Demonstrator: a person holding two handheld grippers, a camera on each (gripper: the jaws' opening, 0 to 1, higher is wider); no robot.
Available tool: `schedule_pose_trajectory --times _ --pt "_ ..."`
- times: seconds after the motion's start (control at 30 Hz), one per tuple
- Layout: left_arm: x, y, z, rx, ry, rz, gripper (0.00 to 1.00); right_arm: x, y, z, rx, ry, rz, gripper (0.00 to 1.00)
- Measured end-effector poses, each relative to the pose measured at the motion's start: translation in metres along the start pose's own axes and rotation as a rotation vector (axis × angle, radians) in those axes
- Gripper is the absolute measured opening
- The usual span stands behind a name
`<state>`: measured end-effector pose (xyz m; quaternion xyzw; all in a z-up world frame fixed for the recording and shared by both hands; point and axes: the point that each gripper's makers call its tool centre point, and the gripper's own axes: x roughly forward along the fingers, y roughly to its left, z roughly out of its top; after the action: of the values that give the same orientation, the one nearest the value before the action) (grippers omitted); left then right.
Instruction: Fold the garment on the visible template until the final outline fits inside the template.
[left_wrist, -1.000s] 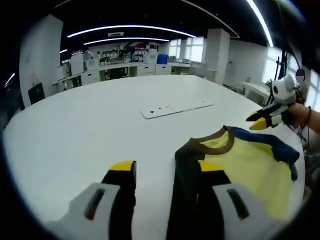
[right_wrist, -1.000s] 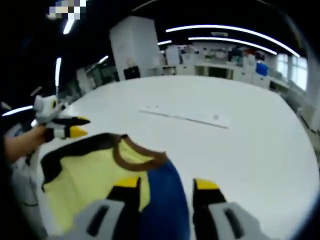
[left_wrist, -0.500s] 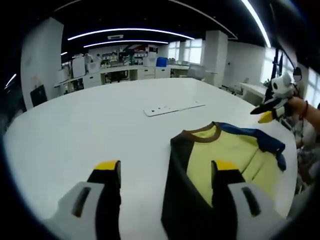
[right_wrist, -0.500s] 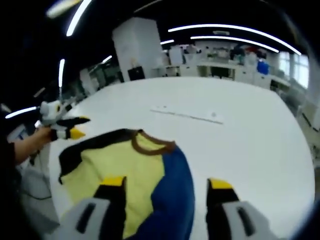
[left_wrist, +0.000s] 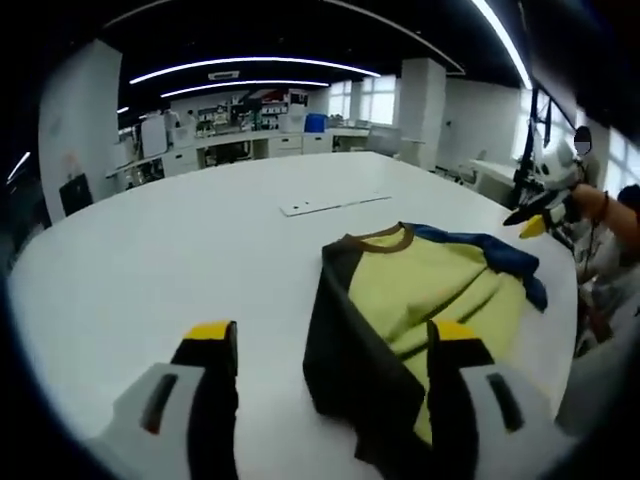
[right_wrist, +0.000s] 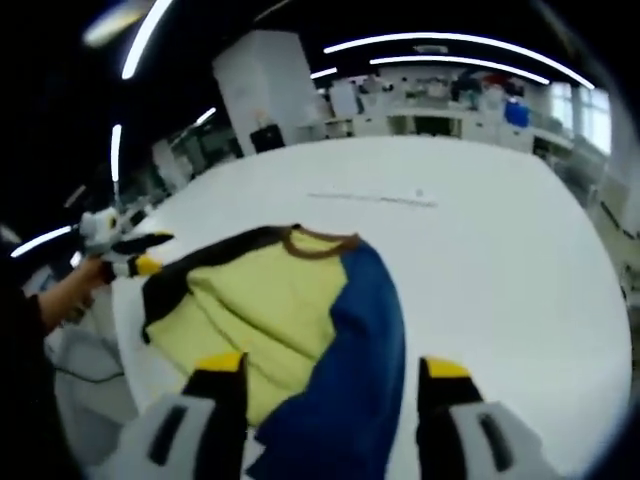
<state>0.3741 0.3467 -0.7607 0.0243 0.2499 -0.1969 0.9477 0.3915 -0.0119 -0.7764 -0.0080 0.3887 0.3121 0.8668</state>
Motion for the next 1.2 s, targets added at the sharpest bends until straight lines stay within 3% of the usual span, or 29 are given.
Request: schedule_pose_trajectory --times 0.07,0.1,0.17,0.33,0.5,0.6,0.77,0.93,1.2 --pt "-0.005 -0.004 -0.003 0.003 -0.005 -0.010 0.72 -0.006 0.002 -0.008 0.036 0.005 0.003 0.67" --pt "-0.009 -0.017 -0.004 0.011 -0.002 -0.014 0.71 -0.008 0.004 -0.011 0.047 0.003 0.008 0.67" --pt "-0.005 -0.014 -0.004 0.020 0.006 -0.020 0.69 -0.012 0.006 -0.018 0.060 -0.002 0.008 0.67" --pt "-0.017 -0.023 -0.017 0.038 0.008 -0.029 0.61 -0.018 0.002 -0.043 0.054 0.033 -0.057 0.64" --pt "-0.025 -0.024 -0.041 0.062 0.032 -0.010 0.53 -0.021 -0.003 -0.076 0.063 0.079 -0.124 0.59" --pt "-0.030 -0.024 -0.051 0.080 0.051 0.009 0.47 -0.025 -0.004 -0.083 0.103 0.048 -0.149 0.47" --pt "-0.032 -0.025 -0.062 0.046 0.051 0.011 0.42 -0.029 -0.010 -0.098 0.130 0.042 -0.211 0.41" --pt "-0.030 -0.028 -0.077 0.017 0.086 0.014 0.28 -0.024 -0.013 -0.119 0.172 0.096 -0.246 0.40" --pt "-0.029 -0.024 -0.090 -0.039 0.118 0.032 0.02 -0.025 -0.017 -0.122 0.139 0.102 -0.344 0.30"
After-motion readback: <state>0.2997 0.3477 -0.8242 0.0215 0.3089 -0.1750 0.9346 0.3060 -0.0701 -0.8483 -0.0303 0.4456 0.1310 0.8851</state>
